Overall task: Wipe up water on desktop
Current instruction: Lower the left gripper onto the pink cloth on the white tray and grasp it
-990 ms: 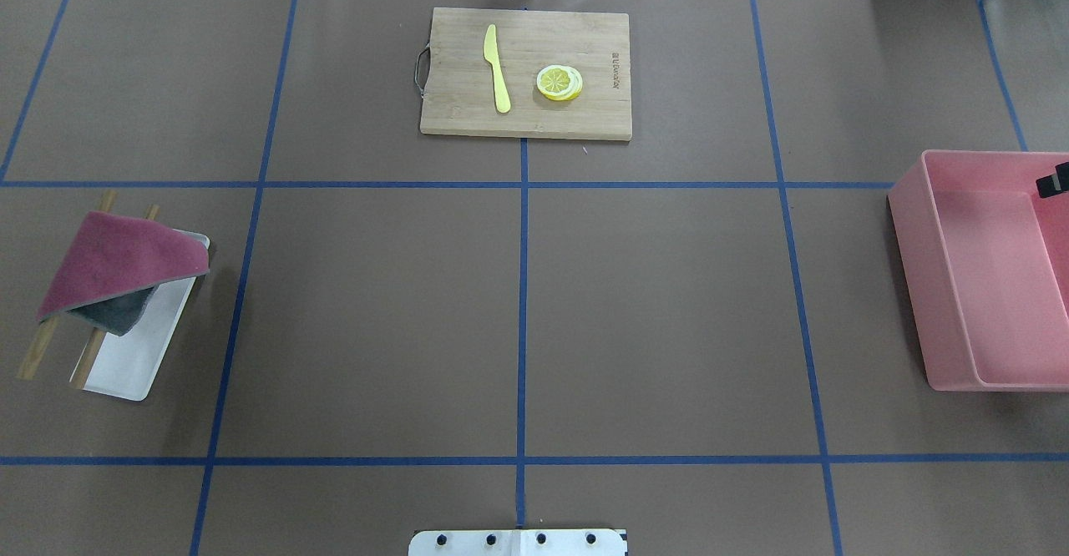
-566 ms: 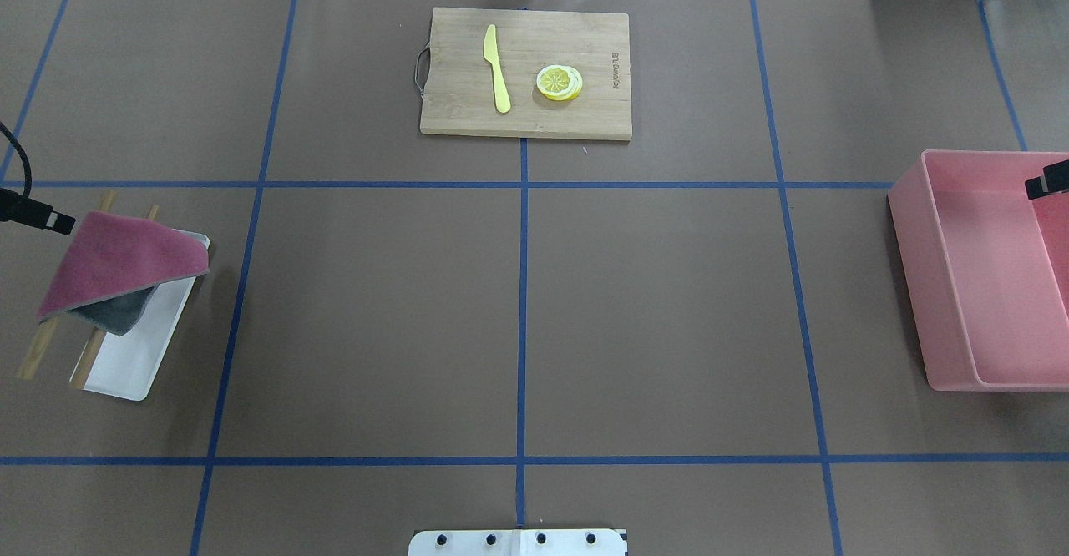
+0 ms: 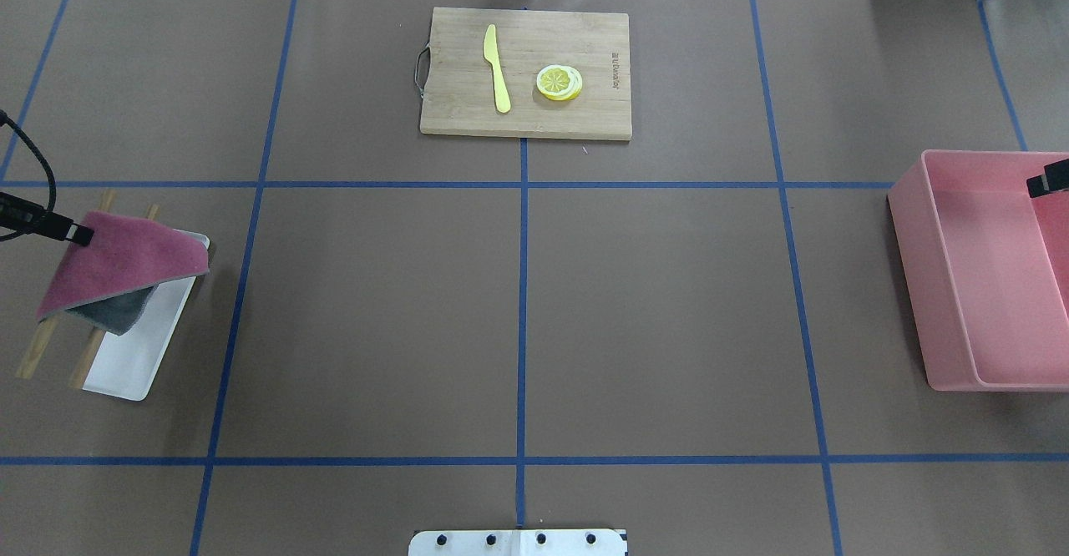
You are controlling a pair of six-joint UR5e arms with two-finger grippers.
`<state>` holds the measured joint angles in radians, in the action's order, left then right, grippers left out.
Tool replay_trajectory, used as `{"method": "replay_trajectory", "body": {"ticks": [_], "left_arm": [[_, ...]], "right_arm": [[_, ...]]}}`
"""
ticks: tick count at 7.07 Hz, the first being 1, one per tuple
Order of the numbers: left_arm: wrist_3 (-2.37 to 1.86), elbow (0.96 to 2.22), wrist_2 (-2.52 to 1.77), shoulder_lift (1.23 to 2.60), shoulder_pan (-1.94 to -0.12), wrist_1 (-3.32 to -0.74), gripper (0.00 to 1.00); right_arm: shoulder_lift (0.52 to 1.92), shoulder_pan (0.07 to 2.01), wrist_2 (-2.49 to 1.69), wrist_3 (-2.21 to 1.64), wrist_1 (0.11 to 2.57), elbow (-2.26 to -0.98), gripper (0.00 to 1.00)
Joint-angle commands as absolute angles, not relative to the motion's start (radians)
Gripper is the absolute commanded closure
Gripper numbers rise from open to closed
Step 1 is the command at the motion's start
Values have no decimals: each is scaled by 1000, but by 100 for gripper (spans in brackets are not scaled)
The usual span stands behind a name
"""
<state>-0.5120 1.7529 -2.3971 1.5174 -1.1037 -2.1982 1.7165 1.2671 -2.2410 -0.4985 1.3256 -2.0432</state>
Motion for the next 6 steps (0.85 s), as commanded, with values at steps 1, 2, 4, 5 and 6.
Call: {"method": "replay_trajectory", "body": {"ticks": [1, 2, 4, 5, 6], "left_arm": [[-512, 1756, -2402, 1522, -1101, -2201, 94], [-512, 1761, -2402, 1522, -1101, -2201, 100], [-515, 1787, -2413, 1519, -1104, -2198, 100], [-540, 1811, -2439, 1514, -1115, -2198, 100], [-696, 1839, -2436, 1531, -1127, -2198, 100]], "right_arm": [[1715, 1267, -2237, -499, 1325, -2042, 0], [1715, 1267, -2237, -499, 1325, -2042, 0], [1713, 1267, -2237, -499, 1325, -2043, 0], [1709, 1266, -2238, -499, 1324, -2043, 0], [1700, 1249, -2238, -499, 1284, -2043, 0]]}}
